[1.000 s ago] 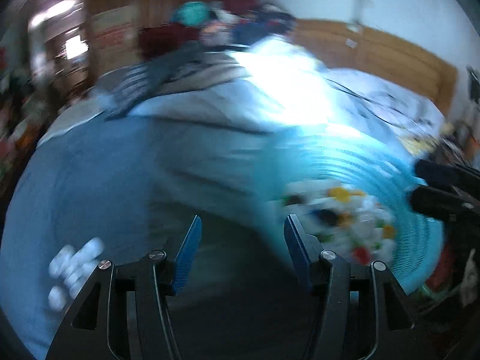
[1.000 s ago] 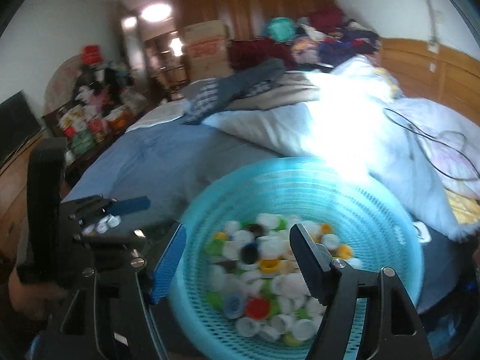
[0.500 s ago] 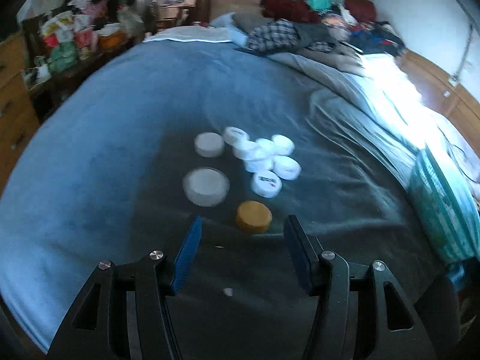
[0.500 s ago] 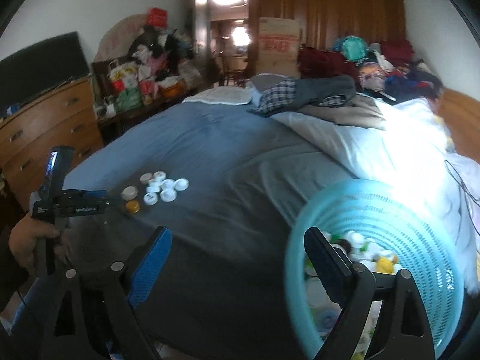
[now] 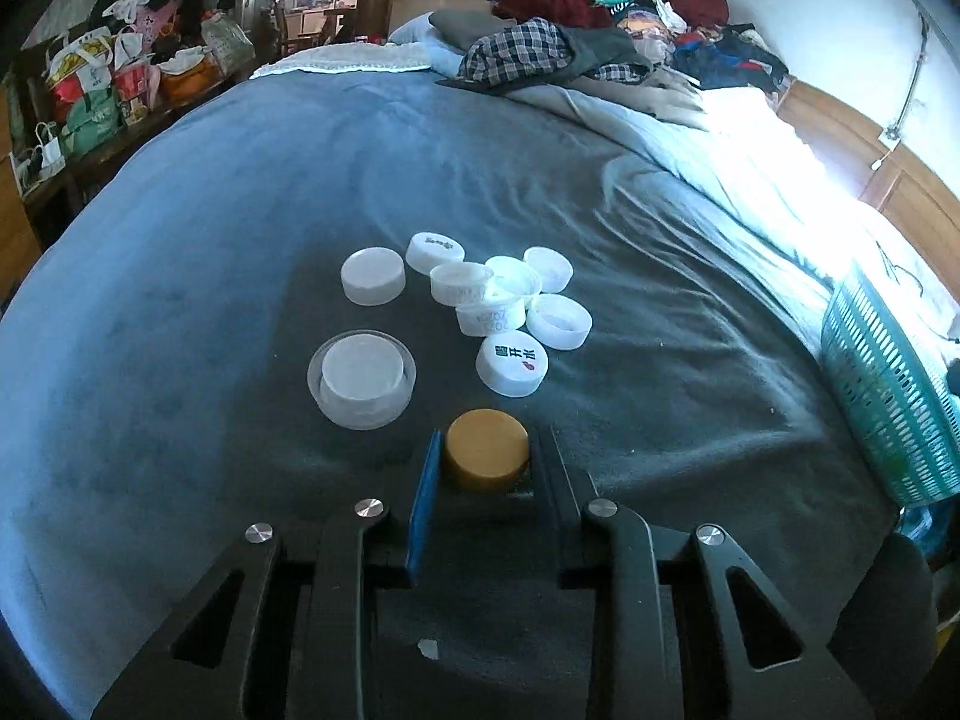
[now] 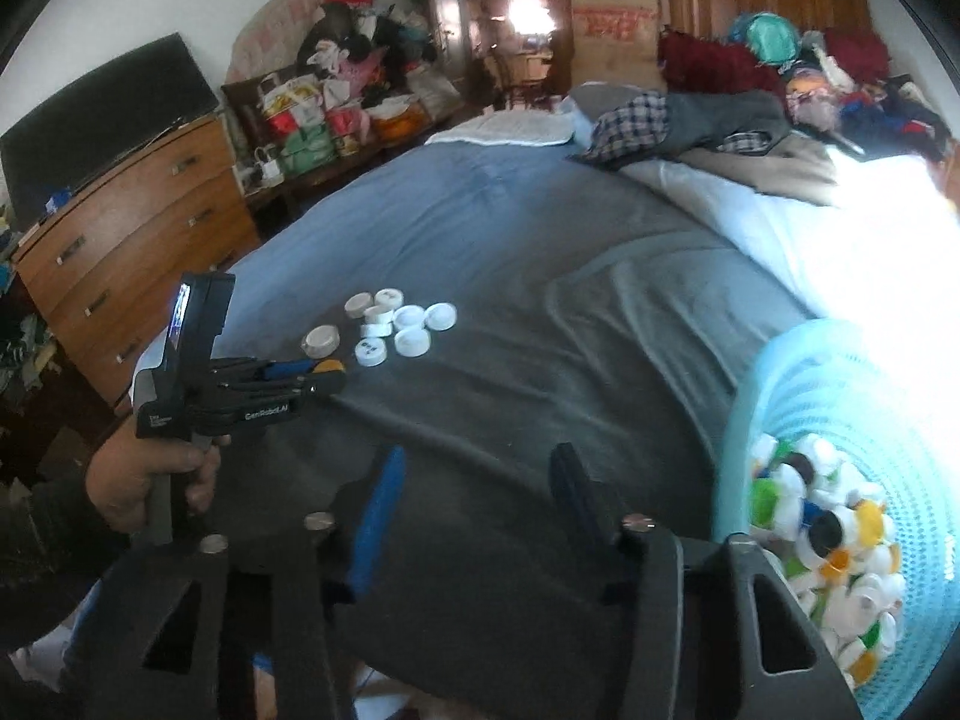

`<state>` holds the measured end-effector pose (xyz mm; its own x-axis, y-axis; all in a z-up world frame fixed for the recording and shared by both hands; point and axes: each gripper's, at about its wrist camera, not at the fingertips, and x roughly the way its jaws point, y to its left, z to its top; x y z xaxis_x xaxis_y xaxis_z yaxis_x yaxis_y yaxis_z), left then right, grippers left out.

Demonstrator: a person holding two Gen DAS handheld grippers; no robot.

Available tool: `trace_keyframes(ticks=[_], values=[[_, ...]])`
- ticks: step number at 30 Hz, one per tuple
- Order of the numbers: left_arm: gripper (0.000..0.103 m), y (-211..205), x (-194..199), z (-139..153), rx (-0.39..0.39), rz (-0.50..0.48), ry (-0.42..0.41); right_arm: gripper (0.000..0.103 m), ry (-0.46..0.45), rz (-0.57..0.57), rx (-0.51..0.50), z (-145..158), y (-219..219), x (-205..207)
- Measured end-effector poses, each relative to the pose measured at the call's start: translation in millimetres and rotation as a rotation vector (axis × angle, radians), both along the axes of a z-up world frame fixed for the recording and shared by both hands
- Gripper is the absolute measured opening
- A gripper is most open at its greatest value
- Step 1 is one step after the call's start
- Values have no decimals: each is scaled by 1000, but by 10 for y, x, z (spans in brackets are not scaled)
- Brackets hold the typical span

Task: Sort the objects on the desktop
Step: 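Grasp a tan cap with the left tool while the right tool grasps a white lid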

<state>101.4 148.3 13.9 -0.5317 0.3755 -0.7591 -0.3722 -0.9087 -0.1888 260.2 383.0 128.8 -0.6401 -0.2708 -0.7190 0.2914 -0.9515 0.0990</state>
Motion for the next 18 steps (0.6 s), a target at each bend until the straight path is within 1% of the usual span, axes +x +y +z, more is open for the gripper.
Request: trace_keyframes(ticks=[1,4,7,12,16,18], values=[[25,-17,21,29,10,0,5,44,-1,12,0,-13,-44,-37],[25,-80,83,128,37,12,19,44,8,55,8,-88,-207,-230],[25,-162,108,180,33,39,27,44,12,97,20,-210,-401,-525],[25,-319,92,258,58,75,25,44,-64,178,38,-593,-743,-1084],[25,-396,45,311,64,86,34,44,-113,228,47,-846,-951,-1395],[25,-417,19,315,66,86,31,44,-120,233,55,-933,-1023,-1519]])
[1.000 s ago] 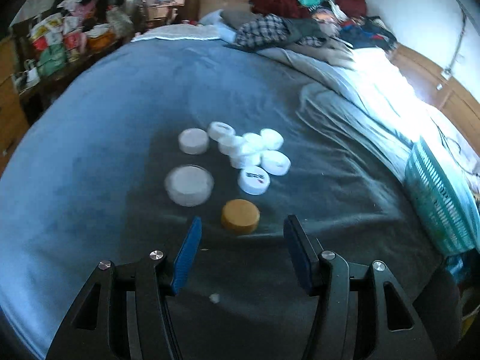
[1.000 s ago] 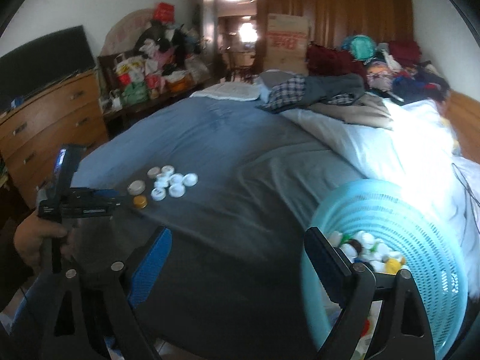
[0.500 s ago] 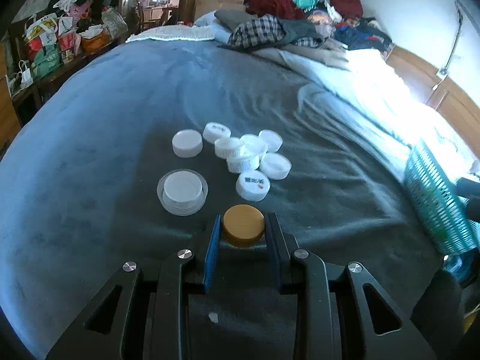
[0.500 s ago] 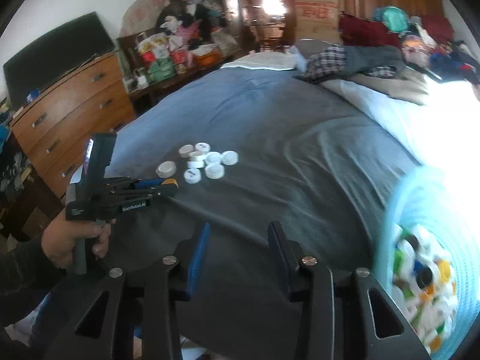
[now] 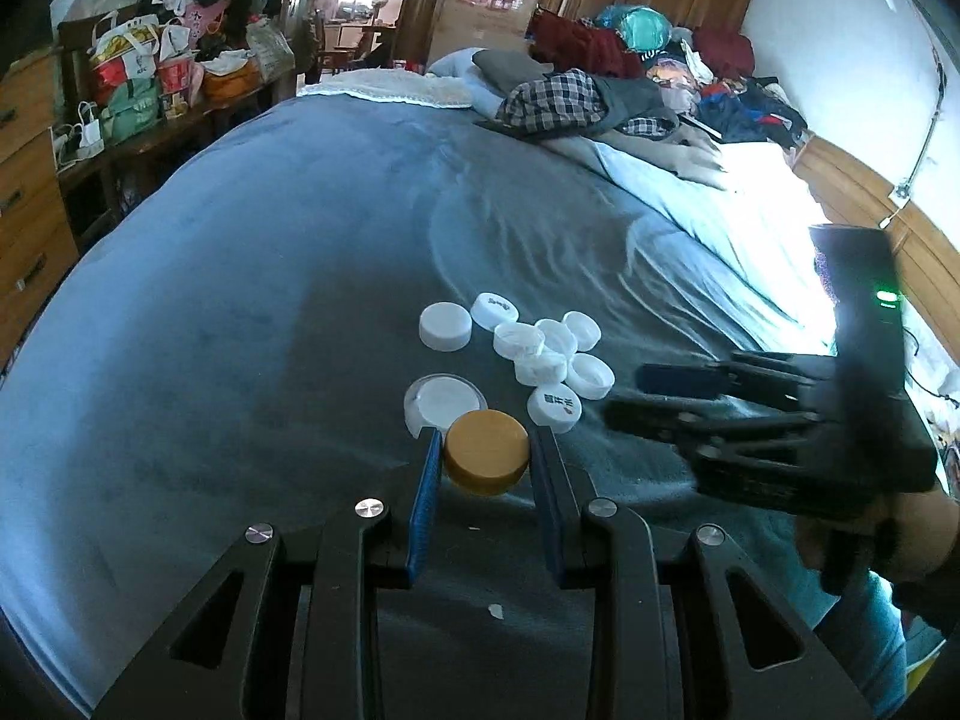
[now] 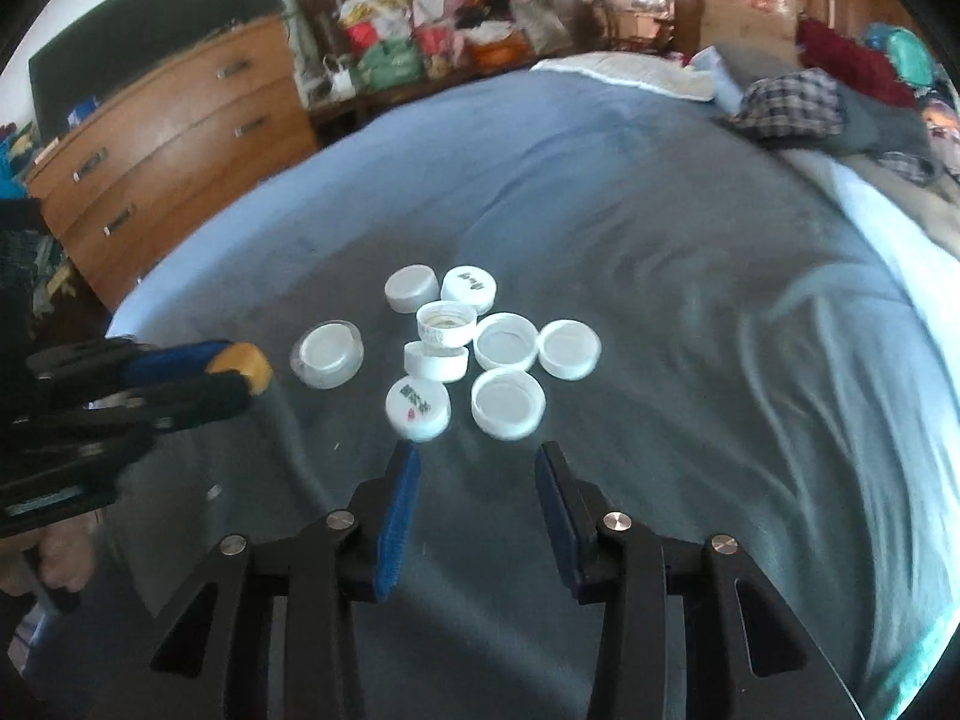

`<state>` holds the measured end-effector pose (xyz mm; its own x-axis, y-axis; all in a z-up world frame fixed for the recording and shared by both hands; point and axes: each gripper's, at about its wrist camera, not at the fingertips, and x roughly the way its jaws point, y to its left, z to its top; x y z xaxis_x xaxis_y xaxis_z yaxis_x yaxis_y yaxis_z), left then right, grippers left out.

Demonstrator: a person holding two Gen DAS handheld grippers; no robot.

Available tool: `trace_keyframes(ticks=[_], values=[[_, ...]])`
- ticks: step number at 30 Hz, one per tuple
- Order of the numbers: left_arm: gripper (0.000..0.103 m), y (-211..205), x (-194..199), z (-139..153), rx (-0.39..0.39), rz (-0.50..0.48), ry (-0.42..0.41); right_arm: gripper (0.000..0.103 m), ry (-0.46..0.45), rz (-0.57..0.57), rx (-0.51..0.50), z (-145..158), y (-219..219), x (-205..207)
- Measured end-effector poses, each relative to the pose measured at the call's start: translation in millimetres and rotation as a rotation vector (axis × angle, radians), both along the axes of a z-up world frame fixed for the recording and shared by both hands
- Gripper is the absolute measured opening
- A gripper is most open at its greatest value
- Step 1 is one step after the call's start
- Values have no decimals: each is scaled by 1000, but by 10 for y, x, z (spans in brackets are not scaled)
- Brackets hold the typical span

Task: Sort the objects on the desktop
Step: 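Grasp a tan cap with the left tool while the right tool grasps a white lid, then carry the tan cap and white lid over the blue basket and open both tools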

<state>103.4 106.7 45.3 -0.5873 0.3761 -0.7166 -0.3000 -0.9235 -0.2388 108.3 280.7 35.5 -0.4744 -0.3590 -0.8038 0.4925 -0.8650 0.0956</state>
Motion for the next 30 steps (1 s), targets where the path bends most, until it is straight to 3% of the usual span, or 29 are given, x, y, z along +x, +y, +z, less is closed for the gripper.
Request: trace_keyframes(ticks=[8,10,14,23,30], values=[[25,14,-35,-42,4,-11,-21,43,-30,-41,-6,-156,-16,-345],[25,23,-32,-36,8,-13,-21,35,-52,-42,1,-186,-17,-340],[25,34,-4,2,12,-12,-19,34,-45,-46,12,-158,12,-210],[25,178,169,295,-14,-31,41,34,63,-143,-50,505,350,448],[25,543,358,619,-27,-102,118,34,156,-229,-76,1014,743,1013]])
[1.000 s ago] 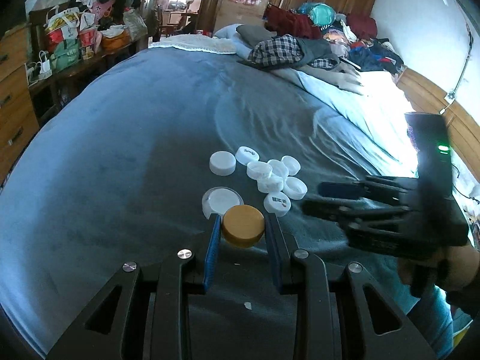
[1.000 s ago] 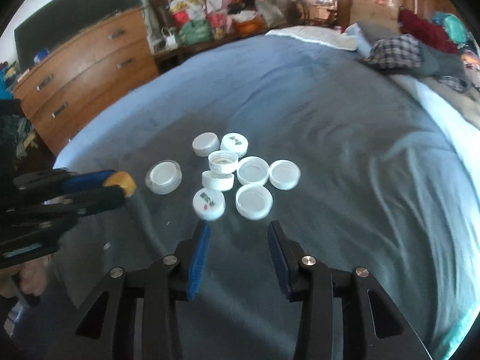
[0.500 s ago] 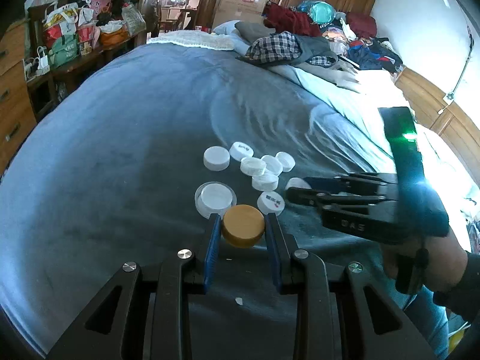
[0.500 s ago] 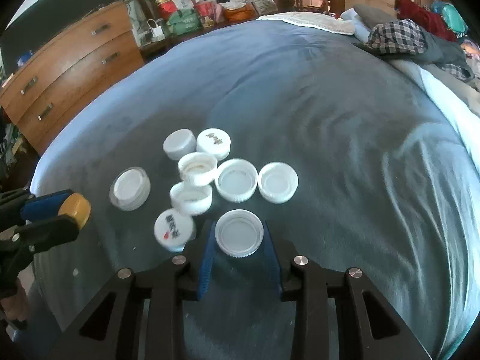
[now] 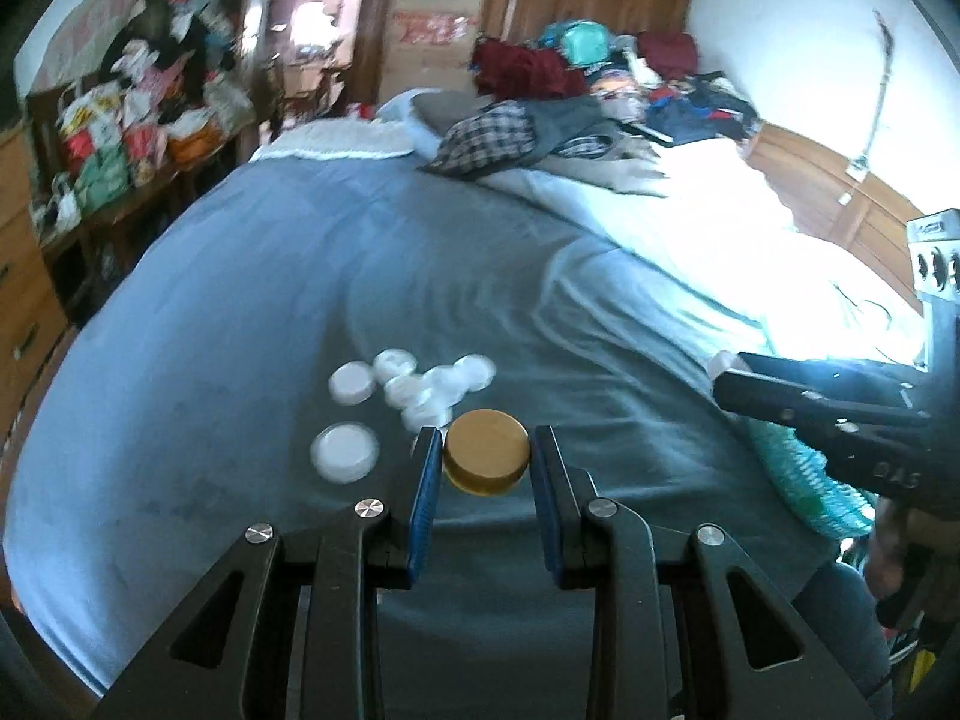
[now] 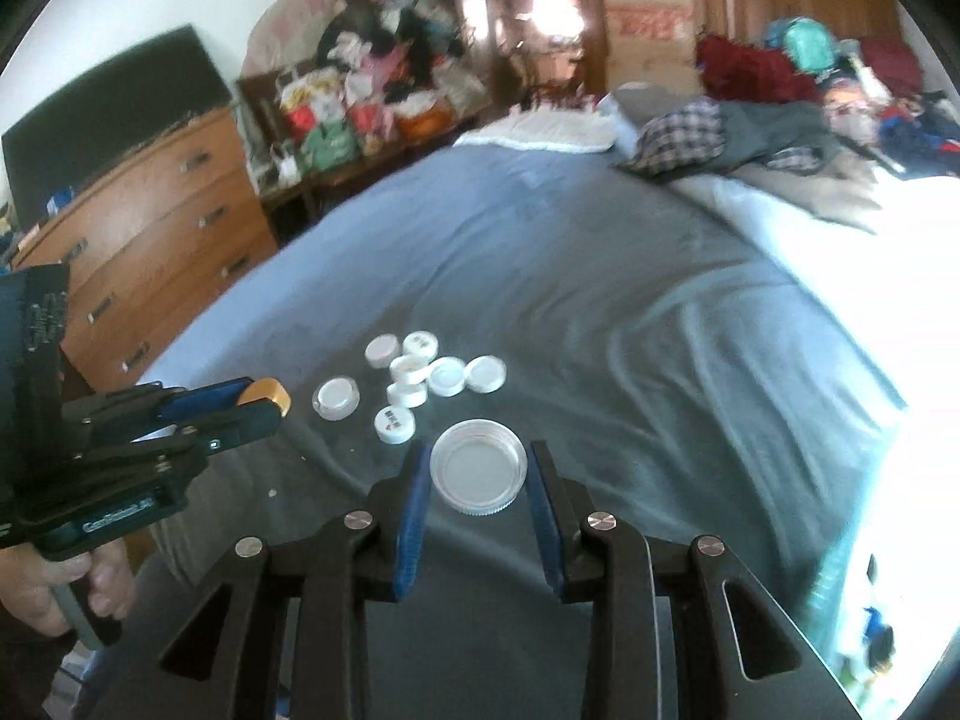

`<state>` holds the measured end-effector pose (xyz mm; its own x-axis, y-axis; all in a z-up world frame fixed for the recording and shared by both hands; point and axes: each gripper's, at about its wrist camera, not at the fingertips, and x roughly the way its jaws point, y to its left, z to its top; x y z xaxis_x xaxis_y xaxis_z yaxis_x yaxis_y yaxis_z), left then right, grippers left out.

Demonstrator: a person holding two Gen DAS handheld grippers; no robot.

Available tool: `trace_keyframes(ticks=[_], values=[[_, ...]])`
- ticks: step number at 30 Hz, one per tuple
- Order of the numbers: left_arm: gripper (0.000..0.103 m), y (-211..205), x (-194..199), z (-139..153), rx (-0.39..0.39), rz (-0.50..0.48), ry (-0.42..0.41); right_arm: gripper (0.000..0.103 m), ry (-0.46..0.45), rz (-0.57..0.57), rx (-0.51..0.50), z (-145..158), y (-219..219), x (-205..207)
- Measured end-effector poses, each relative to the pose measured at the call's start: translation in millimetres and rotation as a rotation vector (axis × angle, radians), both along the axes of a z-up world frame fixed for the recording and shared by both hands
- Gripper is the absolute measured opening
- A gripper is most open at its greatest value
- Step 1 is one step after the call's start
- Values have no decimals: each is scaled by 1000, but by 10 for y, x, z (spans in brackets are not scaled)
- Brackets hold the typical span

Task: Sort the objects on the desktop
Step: 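Carry the tan cap and white lid over the blue basket and open both tools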

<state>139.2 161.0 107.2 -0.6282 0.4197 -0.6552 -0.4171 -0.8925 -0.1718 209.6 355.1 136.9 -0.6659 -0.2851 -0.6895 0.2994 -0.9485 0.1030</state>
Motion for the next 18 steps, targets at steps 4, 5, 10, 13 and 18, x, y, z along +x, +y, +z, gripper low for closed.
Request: trace_keyframes(ticks=[4,5,10,13,18], values=[[25,301,84,194,4,-55,38,34,48,-60,3,258,291,243],[25,390,104,243,7,-70,48,34,61,-75,5,317,362,297],[25,813,217,462,11,-143,87,34,110,-156,15,547,726,556],[25,1074,276,586,11,-191,110,34,129,-201,13,637,944,681],[25,1523,364,758,5,-269,142,35,160,-275,1,790,1285,866]])
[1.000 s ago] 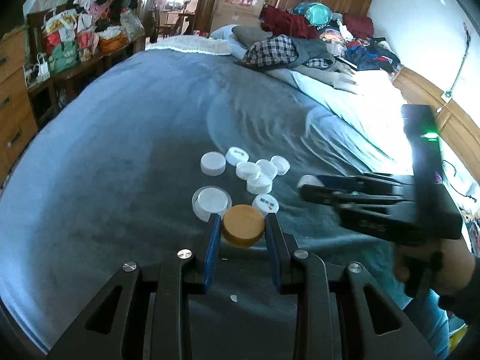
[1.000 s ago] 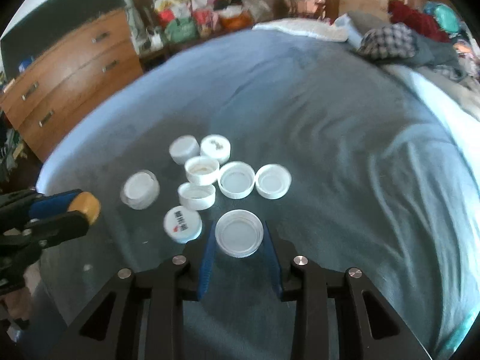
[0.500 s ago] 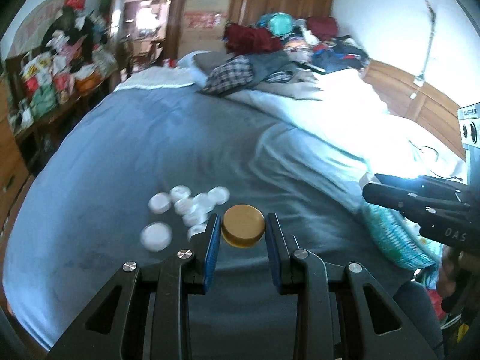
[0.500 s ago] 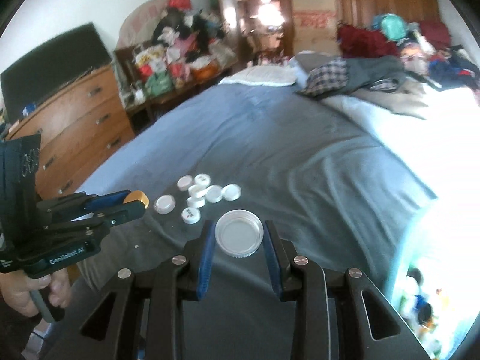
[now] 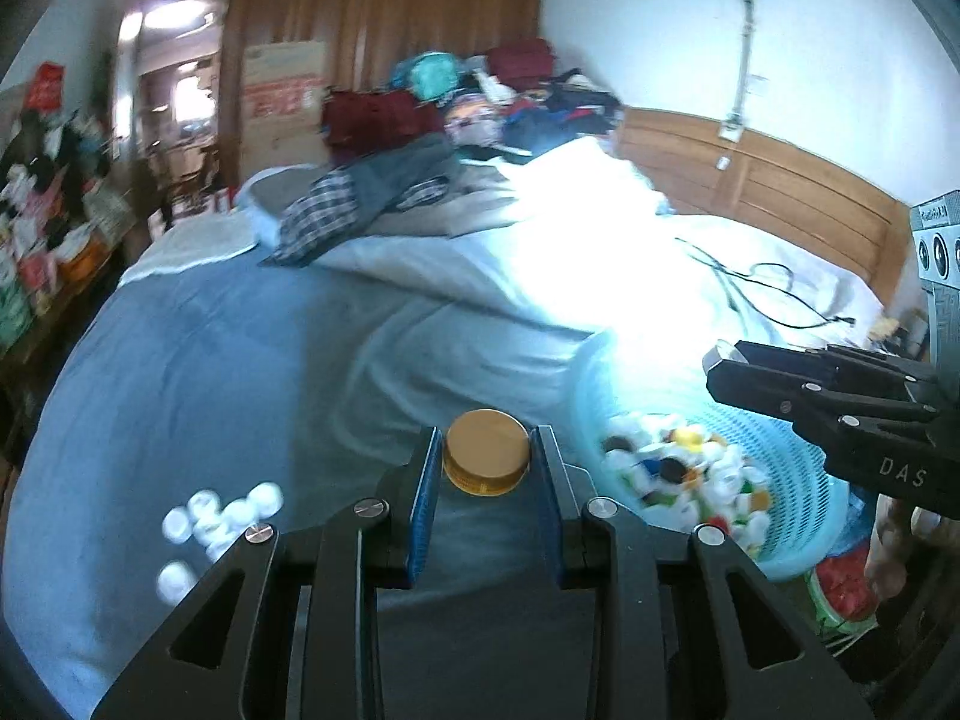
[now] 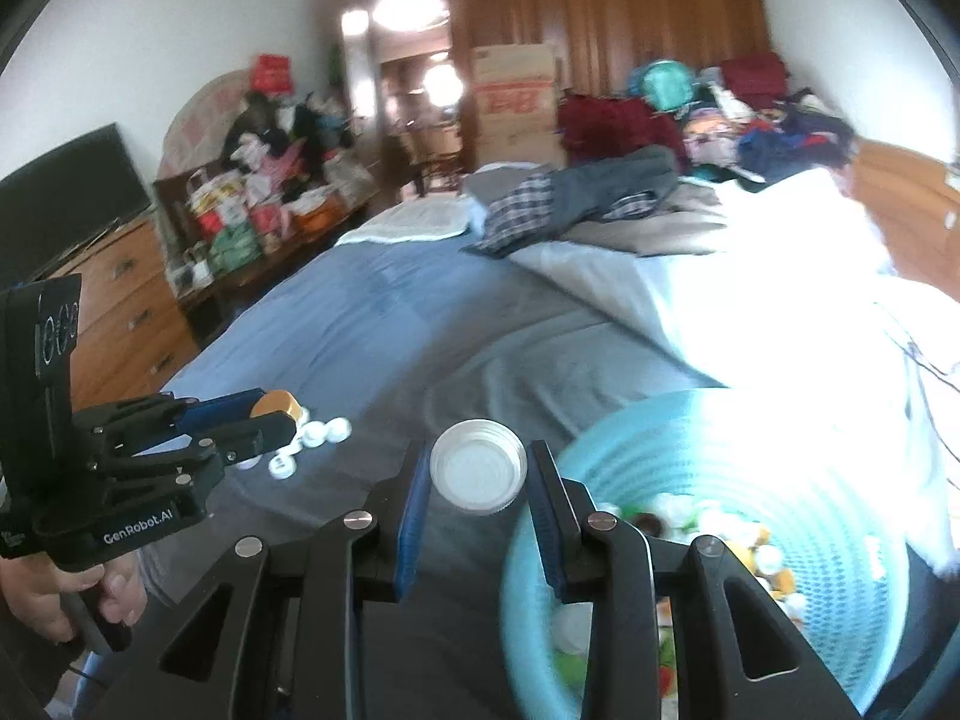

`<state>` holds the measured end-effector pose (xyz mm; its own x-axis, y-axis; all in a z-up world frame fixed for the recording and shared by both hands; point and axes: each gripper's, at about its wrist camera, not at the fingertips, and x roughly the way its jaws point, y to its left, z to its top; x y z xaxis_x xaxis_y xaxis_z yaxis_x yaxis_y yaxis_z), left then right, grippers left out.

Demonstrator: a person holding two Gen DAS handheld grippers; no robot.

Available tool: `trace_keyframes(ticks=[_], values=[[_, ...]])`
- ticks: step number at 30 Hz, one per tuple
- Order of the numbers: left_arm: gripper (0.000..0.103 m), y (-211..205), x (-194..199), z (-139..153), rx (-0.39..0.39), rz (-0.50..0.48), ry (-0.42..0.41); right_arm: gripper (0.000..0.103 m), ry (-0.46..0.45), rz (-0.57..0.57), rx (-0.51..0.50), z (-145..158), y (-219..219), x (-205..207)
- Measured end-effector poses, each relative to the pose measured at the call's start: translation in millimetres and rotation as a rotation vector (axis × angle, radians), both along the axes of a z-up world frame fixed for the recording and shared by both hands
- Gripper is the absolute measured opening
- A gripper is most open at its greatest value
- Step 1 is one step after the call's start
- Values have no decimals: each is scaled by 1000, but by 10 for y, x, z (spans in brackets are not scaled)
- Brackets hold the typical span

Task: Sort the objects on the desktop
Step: 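Carry the tan cap and white lid over the blue basket and open both tools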

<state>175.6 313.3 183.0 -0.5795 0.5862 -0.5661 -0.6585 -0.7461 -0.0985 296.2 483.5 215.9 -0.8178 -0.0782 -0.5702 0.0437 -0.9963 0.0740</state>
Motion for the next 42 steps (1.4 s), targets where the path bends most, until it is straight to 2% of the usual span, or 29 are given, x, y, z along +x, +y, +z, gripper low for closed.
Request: trace_keyframes(ticks=[8,18,24,42], values=[[25,685,102,107,-40,-94,19,35,23,-97,2,149,515,290],[25,1545,295,-63,-178,-210,-21,35,-15,-213,-32,39,1099,521],[25,1725,405,-137,-208,-247,-30,35,-29,-237,-51,-50,1239,577],[25,1819,371,-182,-218,-253,-46,35,-47,-235,-71,-146,1263,531]])
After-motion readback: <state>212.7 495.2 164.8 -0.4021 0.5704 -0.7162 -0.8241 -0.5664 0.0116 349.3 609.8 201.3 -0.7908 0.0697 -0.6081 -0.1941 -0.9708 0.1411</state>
